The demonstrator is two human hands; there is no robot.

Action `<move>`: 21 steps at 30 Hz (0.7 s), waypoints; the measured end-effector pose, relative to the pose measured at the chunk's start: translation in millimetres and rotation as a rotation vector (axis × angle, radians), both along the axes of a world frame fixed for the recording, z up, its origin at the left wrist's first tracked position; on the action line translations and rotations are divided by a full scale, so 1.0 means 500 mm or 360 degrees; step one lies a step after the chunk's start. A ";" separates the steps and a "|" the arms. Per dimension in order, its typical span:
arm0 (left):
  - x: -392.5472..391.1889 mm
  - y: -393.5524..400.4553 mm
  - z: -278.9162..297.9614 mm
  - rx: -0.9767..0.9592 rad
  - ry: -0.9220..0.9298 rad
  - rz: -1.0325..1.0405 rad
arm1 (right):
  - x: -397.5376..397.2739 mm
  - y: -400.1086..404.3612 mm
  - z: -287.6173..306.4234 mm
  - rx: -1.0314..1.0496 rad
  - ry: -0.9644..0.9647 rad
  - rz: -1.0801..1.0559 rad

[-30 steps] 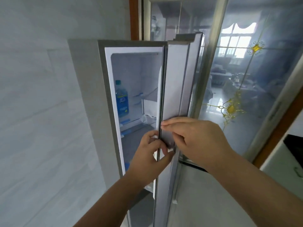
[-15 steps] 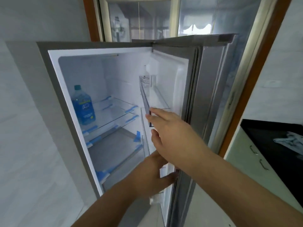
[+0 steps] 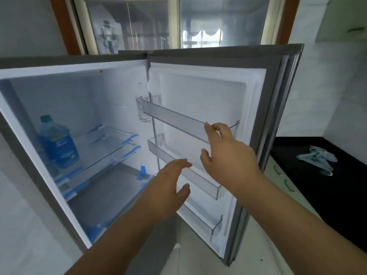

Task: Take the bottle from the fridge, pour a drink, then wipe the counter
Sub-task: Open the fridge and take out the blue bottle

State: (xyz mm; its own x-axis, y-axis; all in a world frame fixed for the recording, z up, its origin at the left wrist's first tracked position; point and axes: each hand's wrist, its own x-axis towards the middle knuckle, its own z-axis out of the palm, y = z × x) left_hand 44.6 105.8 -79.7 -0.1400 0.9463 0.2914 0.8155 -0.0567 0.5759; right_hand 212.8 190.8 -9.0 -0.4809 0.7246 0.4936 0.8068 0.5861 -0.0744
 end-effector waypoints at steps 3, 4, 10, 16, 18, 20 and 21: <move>0.025 0.040 0.015 -0.0015 0.0008 -0.0025 | 0.020 0.038 0.003 -0.0024 0.0028 -0.0144; 0.032 0.053 0.015 -0.0009 0.0016 -0.0033 | 0.026 0.054 0.002 -0.0053 0.0032 -0.0186; 0.054 0.131 0.013 -0.0050 0.0085 -0.0035 | 0.065 0.173 0.004 -0.0220 -0.0063 -0.0359; 0.055 0.219 0.020 -0.0003 0.0135 -0.0054 | 0.106 0.284 -0.011 -0.0222 -0.0031 -0.0355; 0.048 0.249 0.019 -0.0003 0.0173 -0.0040 | 0.109 0.310 -0.015 -0.0206 -0.0010 -0.0338; 0.037 0.280 0.023 0.0007 0.0205 -0.0035 | 0.107 0.329 -0.017 -0.0204 0.0018 -0.0337; 0.032 0.297 0.028 0.0023 0.0227 -0.0030 | 0.104 0.336 -0.019 -0.0207 0.0032 -0.0342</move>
State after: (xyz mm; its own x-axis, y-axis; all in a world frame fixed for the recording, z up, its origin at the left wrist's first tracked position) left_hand 60.6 254.0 -65.9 -0.0784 0.9439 0.3209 0.8878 -0.0803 0.4531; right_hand 264.7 359.0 -18.6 -0.2999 0.8674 0.3972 0.9096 0.3855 -0.1551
